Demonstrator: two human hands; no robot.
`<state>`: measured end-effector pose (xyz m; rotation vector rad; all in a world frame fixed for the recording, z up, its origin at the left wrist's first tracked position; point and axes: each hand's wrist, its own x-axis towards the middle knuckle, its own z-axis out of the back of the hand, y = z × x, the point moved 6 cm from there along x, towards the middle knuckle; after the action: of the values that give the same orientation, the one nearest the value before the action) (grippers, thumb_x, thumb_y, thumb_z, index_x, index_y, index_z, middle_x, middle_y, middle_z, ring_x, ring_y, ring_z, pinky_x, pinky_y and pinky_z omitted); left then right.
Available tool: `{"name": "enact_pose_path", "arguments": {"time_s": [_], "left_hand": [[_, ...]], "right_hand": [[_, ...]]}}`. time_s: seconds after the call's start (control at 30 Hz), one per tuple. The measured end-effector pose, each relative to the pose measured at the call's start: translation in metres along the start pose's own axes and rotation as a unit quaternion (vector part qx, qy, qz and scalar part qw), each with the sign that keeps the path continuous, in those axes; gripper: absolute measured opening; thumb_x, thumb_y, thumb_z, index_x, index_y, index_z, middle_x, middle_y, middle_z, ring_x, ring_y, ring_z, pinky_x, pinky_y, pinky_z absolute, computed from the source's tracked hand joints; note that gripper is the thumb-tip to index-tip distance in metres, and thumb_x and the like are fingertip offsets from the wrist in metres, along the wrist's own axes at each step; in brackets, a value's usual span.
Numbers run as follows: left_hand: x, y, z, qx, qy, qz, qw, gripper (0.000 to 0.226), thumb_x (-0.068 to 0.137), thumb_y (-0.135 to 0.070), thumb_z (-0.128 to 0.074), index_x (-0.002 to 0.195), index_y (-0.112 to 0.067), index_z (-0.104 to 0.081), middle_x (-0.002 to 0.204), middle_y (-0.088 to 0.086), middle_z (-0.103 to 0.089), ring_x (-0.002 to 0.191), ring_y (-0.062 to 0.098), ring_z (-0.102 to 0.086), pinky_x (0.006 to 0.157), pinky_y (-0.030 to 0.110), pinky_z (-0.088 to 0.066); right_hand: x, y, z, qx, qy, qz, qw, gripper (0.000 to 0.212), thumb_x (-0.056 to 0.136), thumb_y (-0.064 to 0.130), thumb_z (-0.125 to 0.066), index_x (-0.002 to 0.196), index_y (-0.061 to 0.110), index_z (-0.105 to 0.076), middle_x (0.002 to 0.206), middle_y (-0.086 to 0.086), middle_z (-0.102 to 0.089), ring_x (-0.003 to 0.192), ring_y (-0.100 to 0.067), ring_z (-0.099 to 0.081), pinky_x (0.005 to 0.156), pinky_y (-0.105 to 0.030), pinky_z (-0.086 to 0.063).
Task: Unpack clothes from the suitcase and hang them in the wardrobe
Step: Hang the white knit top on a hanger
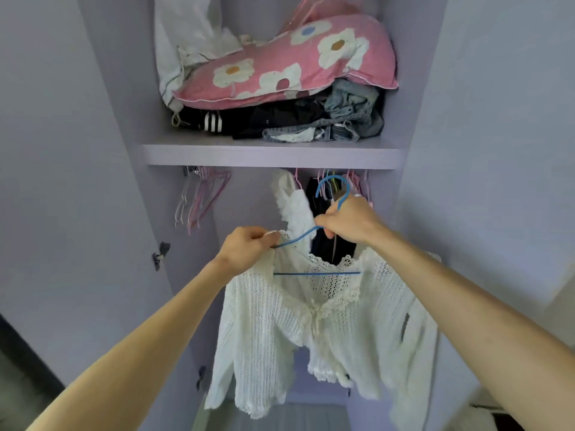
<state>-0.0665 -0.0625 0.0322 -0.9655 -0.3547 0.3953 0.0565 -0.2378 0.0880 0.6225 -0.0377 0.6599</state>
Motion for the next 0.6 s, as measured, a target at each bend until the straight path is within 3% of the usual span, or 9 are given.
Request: {"name": "enact_pose_path", "arguments": {"time_s": [0.07,0.13,0.27,0.4,0.5,0.6], "left_hand": [[-0.001,-0.001,0.009,-0.031,-0.086,0.009,0.996,0.034,0.094,-0.044,-0.061,0.076,-0.017,-0.070,0.062,-0.011,-0.057,0.064,0.012,-0.052,0.057,0.024,-0.039],[-0.001,-0.001,0.013,-0.061,-0.120,0.010,0.991,0.037,0.092,-0.047,-0.063,0.070,-0.018,-0.062,0.060,-0.012,-0.052,0.060,0.010,-0.049,0.055,0.024,-0.037],[-0.003,-0.004,-0.006,0.024,0.064,-0.043,0.997,0.037,0.082,-0.063,-0.068,0.087,-0.026,-0.069,0.085,-0.014,-0.062,0.079,0.005,-0.057,0.068,0.021,-0.040],[0.007,-0.004,0.012,0.092,-0.047,-0.111,0.989,0.026,0.087,-0.056,-0.066,0.097,-0.032,-0.066,0.097,-0.020,-0.064,0.095,0.006,-0.055,0.074,0.018,-0.040],[0.012,-0.005,0.009,0.118,0.024,-0.111,0.986,0.018,0.093,-0.051,-0.060,0.094,-0.034,-0.069,0.082,-0.024,-0.063,0.078,-0.005,-0.057,0.065,0.004,-0.037],[0.018,-0.005,0.001,0.064,0.060,-0.093,0.992,0.029,0.094,-0.048,-0.061,0.087,-0.022,-0.072,0.073,-0.020,-0.063,0.067,-0.003,-0.057,0.067,0.013,-0.041]], "right_hand": [[-0.001,-0.008,-0.005,-0.030,0.012,-0.006,0.999,0.034,0.081,0.029,-0.063,0.050,0.016,-0.068,0.048,0.002,-0.059,0.055,-0.017,-0.060,0.064,-0.029,-0.050],[-0.002,-0.014,-0.012,-0.050,0.022,-0.013,0.998,0.035,0.084,0.030,-0.063,0.056,0.011,-0.071,0.047,0.002,-0.059,0.051,-0.015,-0.058,0.067,-0.030,-0.055],[-0.001,-0.009,-0.012,0.009,-0.024,-0.016,1.000,0.034,0.082,0.028,-0.062,0.055,0.010,-0.069,0.041,0.007,-0.054,0.048,-0.013,-0.054,0.056,-0.023,-0.050],[0.003,-0.001,-0.011,0.029,-0.024,-0.006,0.999,0.035,0.079,0.025,-0.062,0.044,0.018,-0.063,0.041,0.010,-0.054,0.055,-0.017,-0.057,0.061,-0.026,-0.050],[0.008,-0.001,-0.008,0.030,-0.021,0.003,0.999,0.035,0.079,0.025,-0.062,0.044,0.019,-0.063,0.040,0.008,-0.052,0.053,-0.016,-0.055,0.059,-0.028,-0.048],[0.012,0.000,-0.003,0.042,-0.025,0.011,0.999,0.035,0.080,0.026,-0.061,0.046,0.019,-0.067,0.041,0.004,-0.052,0.052,-0.017,-0.052,0.058,-0.030,-0.047]]}}
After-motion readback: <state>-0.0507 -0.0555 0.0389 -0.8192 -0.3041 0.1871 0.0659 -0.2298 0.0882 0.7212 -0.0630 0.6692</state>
